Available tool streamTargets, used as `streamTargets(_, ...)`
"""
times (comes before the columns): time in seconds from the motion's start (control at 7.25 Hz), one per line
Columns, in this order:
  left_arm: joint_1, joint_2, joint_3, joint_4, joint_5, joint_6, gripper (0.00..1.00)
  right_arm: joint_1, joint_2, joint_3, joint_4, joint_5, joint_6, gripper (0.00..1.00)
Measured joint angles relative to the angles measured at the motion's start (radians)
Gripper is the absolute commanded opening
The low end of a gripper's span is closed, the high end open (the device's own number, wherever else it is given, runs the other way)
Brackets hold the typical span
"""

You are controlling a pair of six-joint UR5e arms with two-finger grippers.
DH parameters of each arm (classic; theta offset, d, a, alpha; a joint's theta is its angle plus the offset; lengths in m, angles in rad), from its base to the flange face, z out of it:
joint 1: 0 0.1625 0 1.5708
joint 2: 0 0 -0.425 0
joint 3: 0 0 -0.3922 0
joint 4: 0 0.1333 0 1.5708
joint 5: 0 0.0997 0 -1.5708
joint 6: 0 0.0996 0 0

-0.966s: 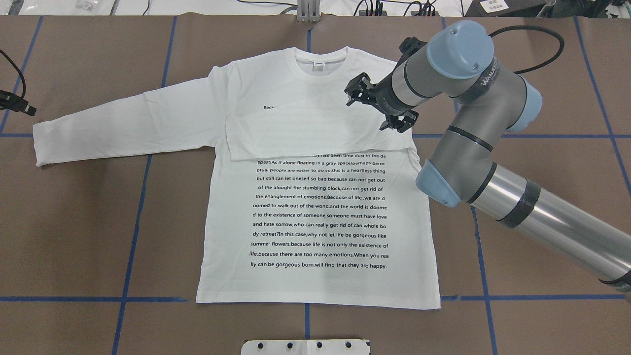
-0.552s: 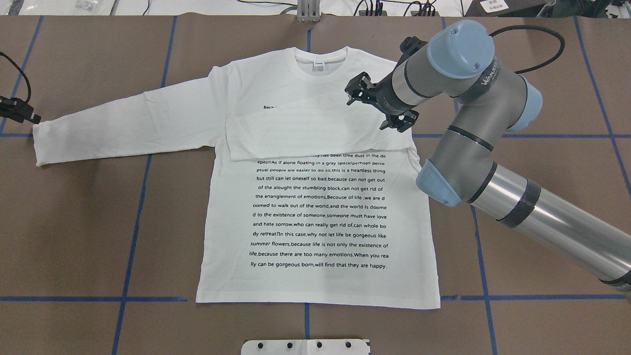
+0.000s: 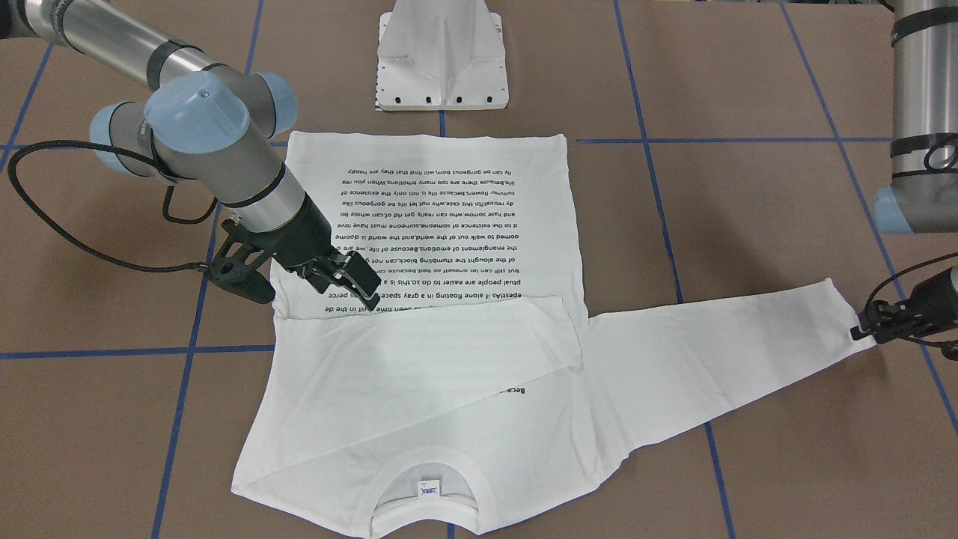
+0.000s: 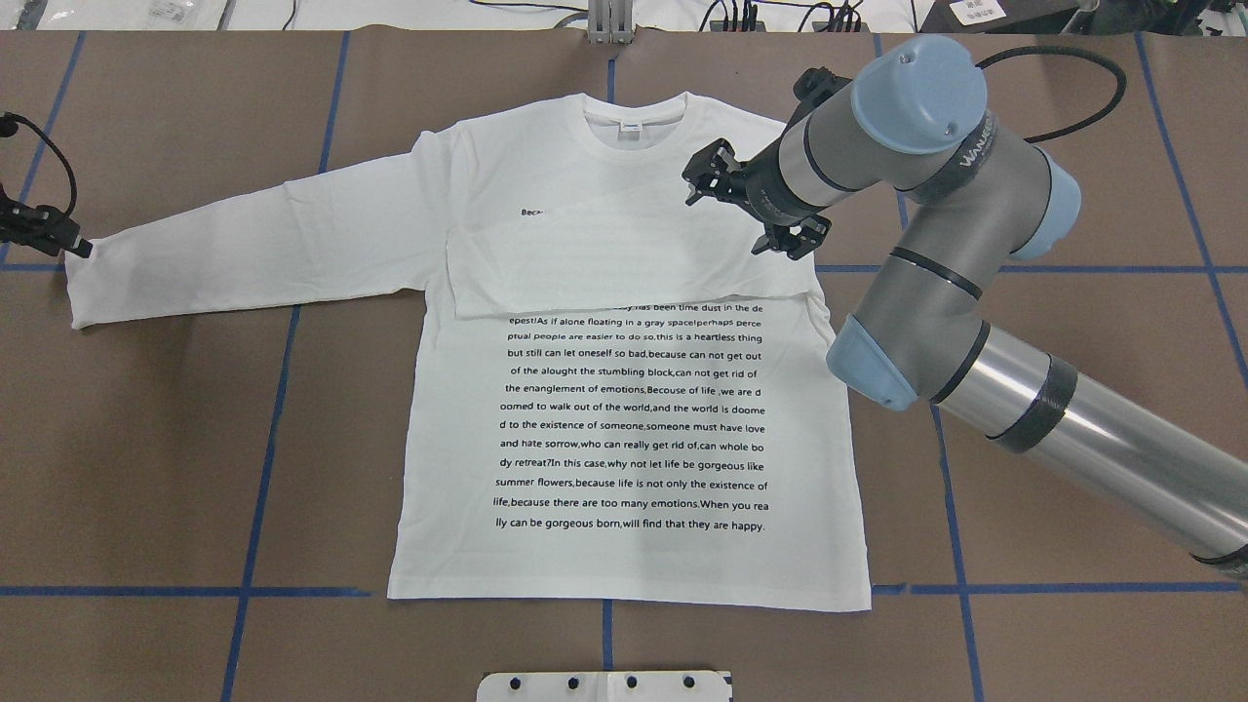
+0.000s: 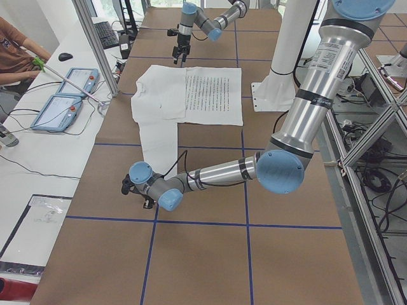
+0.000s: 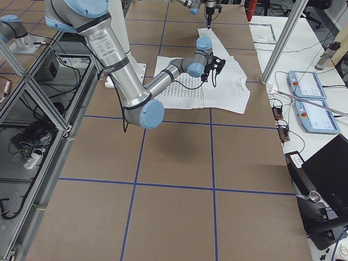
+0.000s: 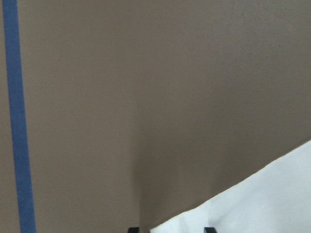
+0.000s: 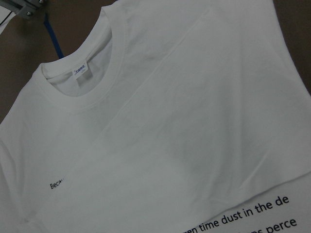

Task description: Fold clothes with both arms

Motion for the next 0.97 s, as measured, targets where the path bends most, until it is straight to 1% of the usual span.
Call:
streamTargets(0.14,0.002,0.002,-0.001,0.001,-0.006,0.000,0.31,-0.001,-0.003,0.006,-0.001,0.000,0.000,0.99)
streamTargets(0.28,0.003,0.003,-0.002,0.002,-0.008,0.000,0.10,-0.001,-0.004,0.008,-0.002,0.000,0.000,0.99)
streamTargets(0.41,0.003,0.003,-0.004,0.003,-0.009,0.000,0.00,0.000,-0.004,0.009,-0.002,0.001,0.000,0.99)
streamTargets(0.69,0.003,0.003,-0.006,0.003,-0.009,-0.002,0.00,0.000,-0.006,0.008,-0.002,0.000,0.000,0.99)
streamTargets(0.97,0.003,0.002,-0.031,0.004,-0.015,-0.012,0.00,-0.001,-0.009,0.008,-0.002,0.001,-0.001,0.99)
